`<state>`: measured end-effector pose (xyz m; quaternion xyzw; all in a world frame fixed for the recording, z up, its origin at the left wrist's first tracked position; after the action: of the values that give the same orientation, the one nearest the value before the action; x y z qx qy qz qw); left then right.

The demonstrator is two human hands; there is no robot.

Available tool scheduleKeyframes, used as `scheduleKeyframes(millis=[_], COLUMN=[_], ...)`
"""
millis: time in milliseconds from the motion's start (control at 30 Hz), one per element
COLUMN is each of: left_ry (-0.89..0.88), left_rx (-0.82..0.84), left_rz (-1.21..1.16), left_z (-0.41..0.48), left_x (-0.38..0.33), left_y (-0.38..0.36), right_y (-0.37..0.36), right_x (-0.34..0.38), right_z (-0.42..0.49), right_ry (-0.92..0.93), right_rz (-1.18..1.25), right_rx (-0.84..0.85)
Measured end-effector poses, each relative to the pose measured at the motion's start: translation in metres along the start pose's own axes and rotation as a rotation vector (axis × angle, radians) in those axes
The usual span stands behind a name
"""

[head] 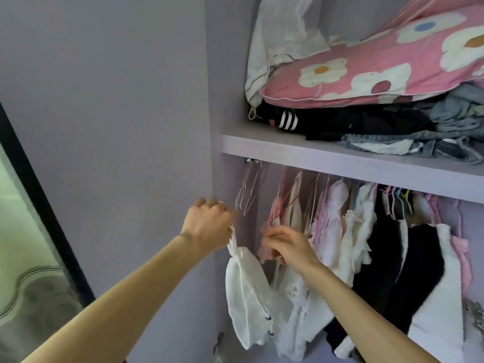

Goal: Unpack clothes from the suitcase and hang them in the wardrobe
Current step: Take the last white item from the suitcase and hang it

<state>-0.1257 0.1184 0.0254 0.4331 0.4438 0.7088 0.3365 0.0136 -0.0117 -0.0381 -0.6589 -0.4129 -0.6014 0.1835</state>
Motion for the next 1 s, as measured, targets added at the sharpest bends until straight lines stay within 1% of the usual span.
scheduleKeyframes(millis=[67,167,267,367,433,567,633,700,767,900,1000], left_ry=[0.001,0.05,0.082,0.03,0.018,0.002,0.005,0.001,-0.002,-0.016,-0.007], left_rx=[0.081,0.146,0.113,0.082,0.033,-0.065,-0.093,-0.104,-0.092,-0.076,-0.063], left_rz=[0.182,0.381,0.536,0.691,0.751,0.781,0.794,0.805,0.815,0.827,0.786], left_z=[0.016,0.039,0.049,0.056,0.059,0.058,0.058,0.059,0.058,0.058,0.051], left_x=[0.023,0.066,0.1,0.114,0.12,0.132,0.135,0.135,0.134,0.132,0.133], left_y=[-0.006,-0.015,-0.027,-0.04,-0.048,-0.062,-0.066,-0.068,-0.069,-0.071,-0.078], right_y=[0.0,-0.012,-0.033,-0.05,-0.059,-0.085,-0.091,-0.09,-0.091,-0.079,-0.073], right_x=[-0.003,0.003,0.005,0.011,0.011,-0.001,-0.005,-0.007,-0.006,0.008,0.02], right_z=[0.043,0.115,0.175,0.222,0.255,0.295,0.304,0.31,0.31,0.293,0.276], right_ry=[-0.024,-0.047,-0.063,-0.06,-0.076,-0.143,-0.162,-0.163,-0.162,-0.121,-0.076], right_rz=[-0.021,-0.09,-0.169,-0.248,-0.246,-0.257,-0.307,-0.366,-0.353,-0.315,-0.377], right_rx=[-0.041,-0.082,-0.132,-0.195,-0.256,-0.302,-0.325,-0.355,-0.388,-0.563,-0.621])
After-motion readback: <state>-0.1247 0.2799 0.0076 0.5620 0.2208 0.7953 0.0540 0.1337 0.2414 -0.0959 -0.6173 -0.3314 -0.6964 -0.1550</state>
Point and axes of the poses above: each hand's wrist, its own z-axis towards the middle knuckle, its own y-axis out of the back of the hand, x = y × z, the point moved 4 cm from there along z, towards the middle knuckle, and after that the axes turned 9 degrees about -y, right-handed, at the moved point
